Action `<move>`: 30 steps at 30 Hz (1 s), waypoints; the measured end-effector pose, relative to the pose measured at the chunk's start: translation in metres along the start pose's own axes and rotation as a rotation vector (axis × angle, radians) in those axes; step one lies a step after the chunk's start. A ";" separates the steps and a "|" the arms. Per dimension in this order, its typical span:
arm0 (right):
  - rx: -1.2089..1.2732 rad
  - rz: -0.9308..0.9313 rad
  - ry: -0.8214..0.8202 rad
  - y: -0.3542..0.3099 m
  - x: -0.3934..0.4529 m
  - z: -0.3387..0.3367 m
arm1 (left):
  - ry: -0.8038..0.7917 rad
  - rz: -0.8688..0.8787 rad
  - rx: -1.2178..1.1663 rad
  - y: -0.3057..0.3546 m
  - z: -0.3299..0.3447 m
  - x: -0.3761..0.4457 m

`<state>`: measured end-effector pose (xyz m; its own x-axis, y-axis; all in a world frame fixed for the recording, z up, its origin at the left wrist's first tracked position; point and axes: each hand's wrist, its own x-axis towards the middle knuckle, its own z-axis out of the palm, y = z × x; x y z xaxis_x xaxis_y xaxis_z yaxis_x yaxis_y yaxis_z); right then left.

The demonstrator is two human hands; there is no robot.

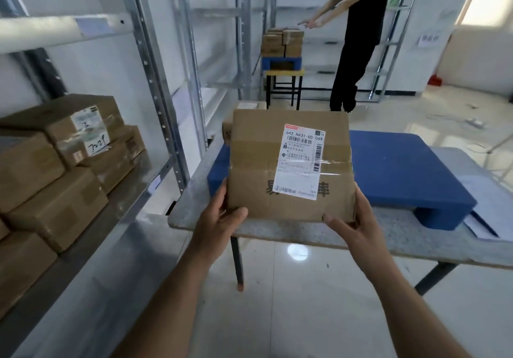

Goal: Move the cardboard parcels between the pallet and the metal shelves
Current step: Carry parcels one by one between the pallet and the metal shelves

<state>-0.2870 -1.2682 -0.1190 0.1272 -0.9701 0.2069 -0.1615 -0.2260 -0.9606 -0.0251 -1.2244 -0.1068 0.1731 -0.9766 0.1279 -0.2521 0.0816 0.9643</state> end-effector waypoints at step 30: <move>-0.189 0.408 -0.008 0.110 0.319 -0.066 | -0.178 -0.269 0.513 -0.050 0.107 0.335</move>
<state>-0.3288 -1.6083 -0.1461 0.0231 -0.9826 -0.1843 -0.3759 0.1622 -0.9123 -0.0561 -1.5772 -0.1372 0.1440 -0.9715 -0.1884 -0.6562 -0.2362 0.7166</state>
